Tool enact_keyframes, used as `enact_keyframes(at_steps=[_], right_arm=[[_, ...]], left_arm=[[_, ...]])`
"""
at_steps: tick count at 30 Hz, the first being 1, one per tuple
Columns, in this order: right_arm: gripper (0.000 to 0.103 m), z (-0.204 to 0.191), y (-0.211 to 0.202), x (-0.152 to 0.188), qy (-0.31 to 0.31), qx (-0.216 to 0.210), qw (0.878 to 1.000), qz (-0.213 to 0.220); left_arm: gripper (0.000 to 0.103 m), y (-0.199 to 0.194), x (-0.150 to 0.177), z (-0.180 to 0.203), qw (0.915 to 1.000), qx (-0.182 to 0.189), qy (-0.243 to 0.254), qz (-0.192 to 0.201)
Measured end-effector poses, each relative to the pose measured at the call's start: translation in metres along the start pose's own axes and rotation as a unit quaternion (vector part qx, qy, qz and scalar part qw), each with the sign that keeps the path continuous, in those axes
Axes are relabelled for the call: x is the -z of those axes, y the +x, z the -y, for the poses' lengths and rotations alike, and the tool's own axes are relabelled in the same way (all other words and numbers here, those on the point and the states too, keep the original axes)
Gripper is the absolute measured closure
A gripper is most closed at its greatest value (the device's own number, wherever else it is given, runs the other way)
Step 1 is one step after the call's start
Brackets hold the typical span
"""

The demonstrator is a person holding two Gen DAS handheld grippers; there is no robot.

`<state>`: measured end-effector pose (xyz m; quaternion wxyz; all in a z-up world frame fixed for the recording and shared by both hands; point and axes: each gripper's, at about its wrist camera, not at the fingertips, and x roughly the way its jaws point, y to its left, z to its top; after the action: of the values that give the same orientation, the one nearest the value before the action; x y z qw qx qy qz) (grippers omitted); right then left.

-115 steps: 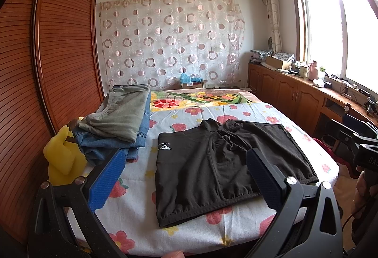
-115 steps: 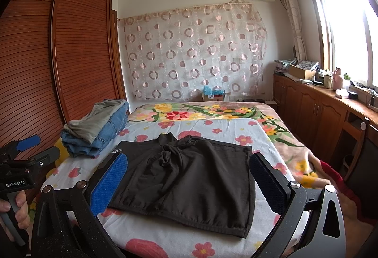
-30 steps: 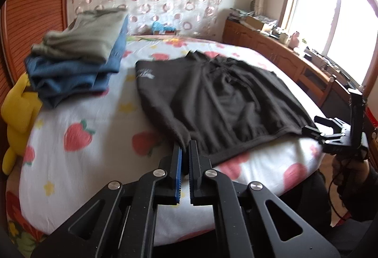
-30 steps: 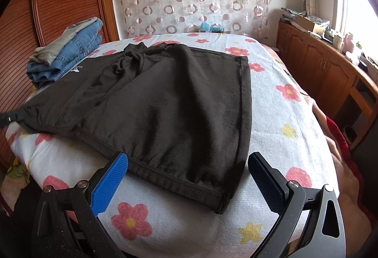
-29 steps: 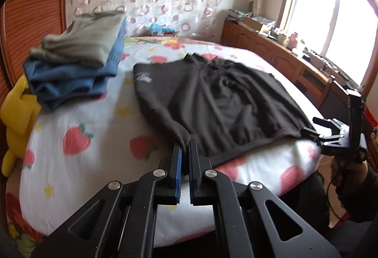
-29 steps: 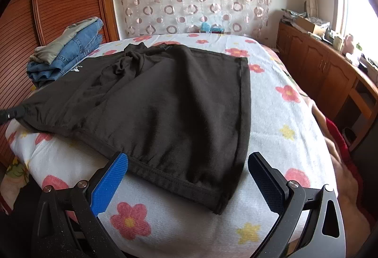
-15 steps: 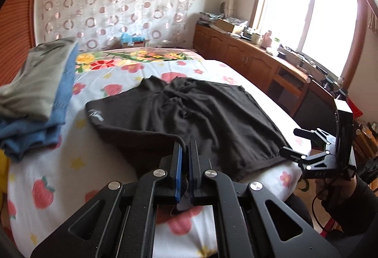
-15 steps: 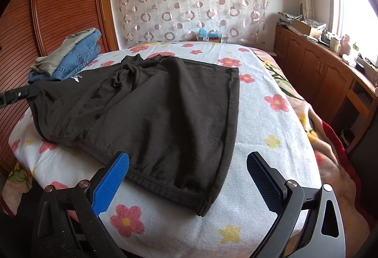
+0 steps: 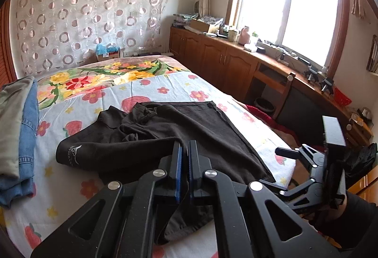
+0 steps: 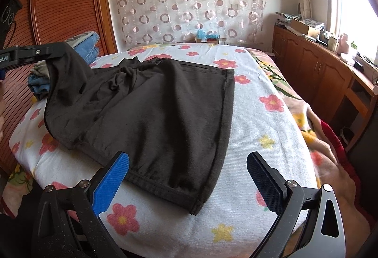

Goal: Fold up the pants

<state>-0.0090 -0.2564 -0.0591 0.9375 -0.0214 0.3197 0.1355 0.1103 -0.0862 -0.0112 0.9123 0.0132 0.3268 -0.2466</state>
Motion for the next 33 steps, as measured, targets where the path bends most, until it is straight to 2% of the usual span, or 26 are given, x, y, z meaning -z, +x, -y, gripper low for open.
enact_keyframes(at_steps=[4,6,9,10,12,14,15,17,23,33], right_arm=[[0.003,0.001,0.0,0.001,0.001,0.001,1.0,0.0],[0.003,0.001,0.001,0.001,0.003,0.001,1.0,0.0],[0.003,0.001,0.003,0.002,0.006,0.001,1.0,-0.002],[0.003,0.001,0.004,0.002,0.006,0.001,1.0,-0.002],[0.003,-0.001,0.005,0.002,0.006,0.001,1.0,-0.004],[0.003,-0.002,0.006,0.002,0.005,0.001,1.0,-0.006],[0.003,-0.002,0.006,0.001,0.004,0.0,1.0,-0.006],[0.003,-0.003,0.006,0.0,0.002,-0.001,1.0,-0.006],[0.006,-0.007,0.007,-0.004,-0.004,-0.006,1.0,-0.003],[0.012,-0.02,0.002,-0.009,-0.02,-0.03,0.999,0.008]], left_arm=[[0.096,0.003,0.004,0.001,0.9998,-0.017,-0.002,-0.003],[0.087,0.003,0.007,-0.001,0.9997,-0.021,-0.005,-0.006],[0.059,-0.002,0.012,-0.007,0.9995,-0.029,-0.011,-0.004],[0.052,-0.005,0.014,-0.01,0.9993,-0.032,-0.016,-0.001],[0.051,-0.012,0.017,-0.018,0.999,-0.035,-0.028,0.005],[0.028,-0.016,0.021,-0.026,0.9982,-0.044,-0.04,0.01],[0.023,-0.02,0.024,-0.03,0.9977,-0.047,-0.046,0.015],[0.022,-0.021,0.031,-0.039,0.9971,-0.05,-0.055,0.014],[0.022,-0.013,0.06,-0.059,0.9939,-0.08,-0.072,-0.021],[0.022,-0.004,0.086,-0.068,0.9912,-0.09,-0.083,-0.051]])
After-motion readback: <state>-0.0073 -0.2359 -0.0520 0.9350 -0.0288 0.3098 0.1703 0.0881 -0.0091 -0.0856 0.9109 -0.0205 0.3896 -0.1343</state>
